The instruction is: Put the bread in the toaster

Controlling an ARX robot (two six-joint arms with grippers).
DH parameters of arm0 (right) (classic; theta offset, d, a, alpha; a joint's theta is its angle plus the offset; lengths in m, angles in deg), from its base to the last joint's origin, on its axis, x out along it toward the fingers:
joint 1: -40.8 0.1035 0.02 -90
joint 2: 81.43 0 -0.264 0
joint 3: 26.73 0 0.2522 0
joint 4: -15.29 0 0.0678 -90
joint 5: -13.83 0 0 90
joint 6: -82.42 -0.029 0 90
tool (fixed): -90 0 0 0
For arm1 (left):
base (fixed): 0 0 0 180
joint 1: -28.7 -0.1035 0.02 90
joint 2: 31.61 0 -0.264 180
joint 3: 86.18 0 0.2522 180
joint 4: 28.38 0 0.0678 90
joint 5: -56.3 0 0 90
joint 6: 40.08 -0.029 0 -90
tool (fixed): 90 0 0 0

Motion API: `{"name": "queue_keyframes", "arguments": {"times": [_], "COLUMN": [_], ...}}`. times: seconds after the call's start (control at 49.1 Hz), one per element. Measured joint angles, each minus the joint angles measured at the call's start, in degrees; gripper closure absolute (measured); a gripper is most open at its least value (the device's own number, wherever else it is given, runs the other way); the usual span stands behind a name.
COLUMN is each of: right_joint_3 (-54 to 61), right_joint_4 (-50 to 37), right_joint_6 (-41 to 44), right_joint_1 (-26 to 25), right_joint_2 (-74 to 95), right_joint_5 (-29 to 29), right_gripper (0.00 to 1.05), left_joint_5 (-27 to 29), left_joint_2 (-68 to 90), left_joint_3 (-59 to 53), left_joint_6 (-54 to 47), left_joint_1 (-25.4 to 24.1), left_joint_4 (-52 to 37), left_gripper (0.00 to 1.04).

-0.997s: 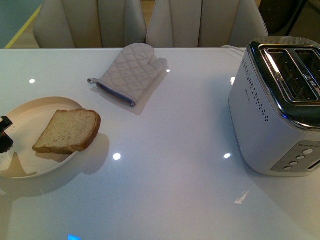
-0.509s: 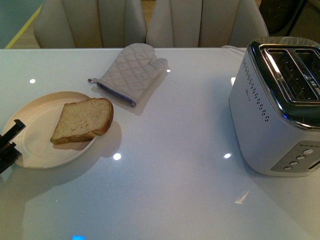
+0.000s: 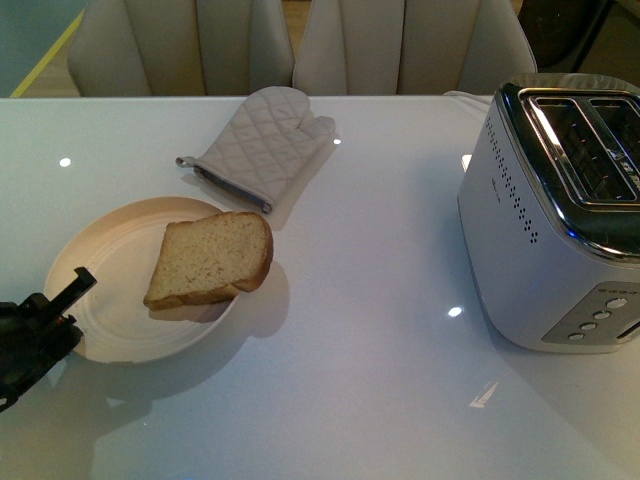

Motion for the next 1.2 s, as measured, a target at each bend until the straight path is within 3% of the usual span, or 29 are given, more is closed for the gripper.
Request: {"name": "queue_keyframes", "arguments": {"times": [0.305, 0.55, 0.611, 0.651, 0.875, 1.018, 1.201], "right_joint_3": [0.0, 0.0, 0.0, 0.0, 0.0, 0.0, 0.0], "right_joint_4": [0.0, 0.0, 0.0, 0.0, 0.0, 0.0, 0.0], "right_joint_6": [0.0, 0.0, 0.0, 0.0, 0.0, 0.0, 0.0], "right_joint_1": [0.0, 0.0, 0.0, 0.0, 0.0, 0.0, 0.0], "right_joint_2": [0.0, 0.0, 0.0, 0.0, 0.0, 0.0, 0.0], "right_joint_5": [0.0, 0.0, 0.0, 0.0, 0.0, 0.0, 0.0], "right_gripper": [0.09, 0.09, 0.09, 0.09, 0.09, 0.09, 0.09], "left_joint_5": [-0.1, 0.5, 0.7, 1.0, 1.9, 2.5, 4.7], "left_joint_2": [-1.0, -1.5, -2.1, -3.3, -14.2, -27.9, -45.4], "left_joint_3": [-1.0, -1.8, -2.2, -3.1, -7.4, -10.4, -13.5], "left_joint_6": [4.2, 4.8, 4.9, 4.8, 3.2, 0.1, -3.8], "left_joint_1": [7.0, 8.3, 7.9, 6.9, 0.2, -2.6, -2.4], "left_joint_4": [0.4, 0.6, 0.5, 0.4, -0.6, 0.2, 0.9], "left_gripper": [0.99, 0.55, 0.48, 0.39, 0.07, 0.07, 0.07]}}
